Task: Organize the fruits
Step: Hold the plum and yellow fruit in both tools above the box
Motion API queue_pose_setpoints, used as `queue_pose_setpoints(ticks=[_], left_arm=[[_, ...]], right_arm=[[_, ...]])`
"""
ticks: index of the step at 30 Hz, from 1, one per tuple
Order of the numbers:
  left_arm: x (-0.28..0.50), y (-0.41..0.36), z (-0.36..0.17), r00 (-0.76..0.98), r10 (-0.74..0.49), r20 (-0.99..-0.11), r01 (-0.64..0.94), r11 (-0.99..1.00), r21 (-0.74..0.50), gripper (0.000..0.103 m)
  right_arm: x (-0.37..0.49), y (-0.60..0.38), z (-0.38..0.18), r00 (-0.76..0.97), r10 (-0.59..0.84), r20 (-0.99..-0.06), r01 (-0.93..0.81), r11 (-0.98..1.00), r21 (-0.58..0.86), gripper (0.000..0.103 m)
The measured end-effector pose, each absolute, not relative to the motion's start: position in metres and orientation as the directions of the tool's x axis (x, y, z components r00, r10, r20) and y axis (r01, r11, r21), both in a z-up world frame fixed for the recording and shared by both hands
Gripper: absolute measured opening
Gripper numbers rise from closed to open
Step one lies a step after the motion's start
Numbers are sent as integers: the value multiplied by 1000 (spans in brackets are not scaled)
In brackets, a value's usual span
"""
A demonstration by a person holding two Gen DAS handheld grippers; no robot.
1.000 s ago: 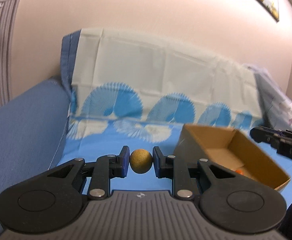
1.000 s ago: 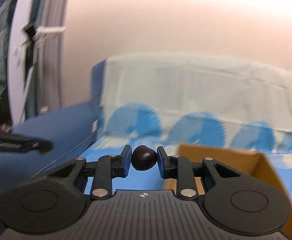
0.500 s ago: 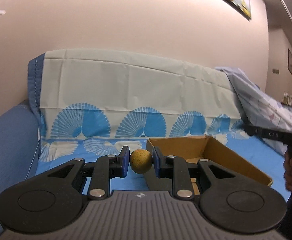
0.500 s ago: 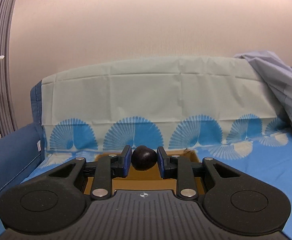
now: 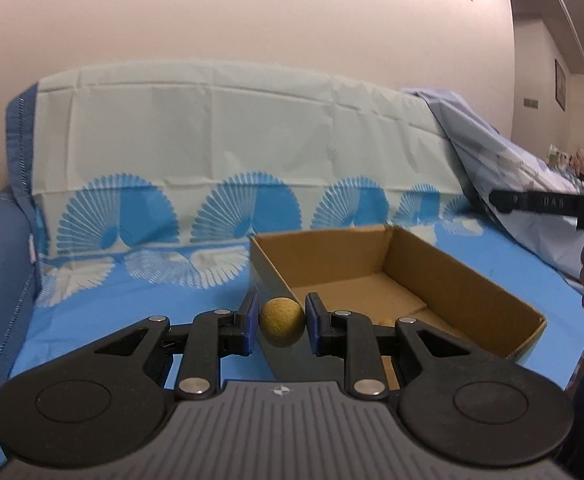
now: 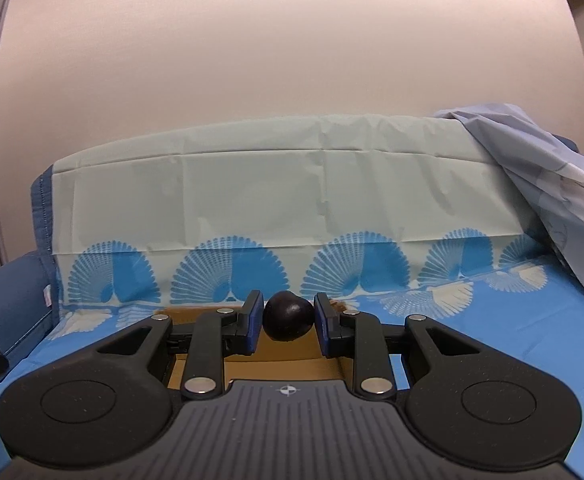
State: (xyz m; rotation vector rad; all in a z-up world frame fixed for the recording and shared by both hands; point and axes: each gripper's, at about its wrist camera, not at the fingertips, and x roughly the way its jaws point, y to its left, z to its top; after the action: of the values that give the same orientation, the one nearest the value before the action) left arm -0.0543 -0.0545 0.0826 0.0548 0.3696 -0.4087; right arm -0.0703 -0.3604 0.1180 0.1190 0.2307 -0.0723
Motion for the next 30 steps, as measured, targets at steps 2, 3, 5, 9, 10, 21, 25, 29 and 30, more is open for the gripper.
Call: queue_pose_setpoints(ticks=[2,3,5,9,10,21,25,29,30], left_arm=[[-52,-63,77,844,-381,-378,408,913,-8,28],[-51,-66,74,842,-381,-383,413,911,2,28],[-50,-72,70,840,-378,-389,417,909,18,28],[-47,-74,68,842,-374,-388,411,912,12,28],[-45,-73,67,843,-372,-389,405,914,3,28],[-32,-68,67,845,-352,-402,362,931,-54,28],[-30,-70,67,843,-360,-399,372,927,-51,28],[-31,-78,65,839,-378,-391,389,919,-54,28],[-30,-80,65,837,-384,-389,394,917,-58,28]], right_arm=[[-69,-362,117,969,-66,-237,94,990,109,29],[-69,-362,116,968,-69,-241,97,989,108,29],[-68,-363,115,967,-73,-245,101,989,105,29],[-64,-360,113,964,-78,-256,106,990,97,29],[-63,-360,113,963,-78,-258,106,990,95,29],[-54,-354,110,959,-78,-273,103,992,77,29],[-52,-352,109,958,-77,-276,99,993,66,29],[-47,-351,107,953,-87,-290,107,993,55,29],[-46,-350,107,951,-91,-295,112,992,53,29]])
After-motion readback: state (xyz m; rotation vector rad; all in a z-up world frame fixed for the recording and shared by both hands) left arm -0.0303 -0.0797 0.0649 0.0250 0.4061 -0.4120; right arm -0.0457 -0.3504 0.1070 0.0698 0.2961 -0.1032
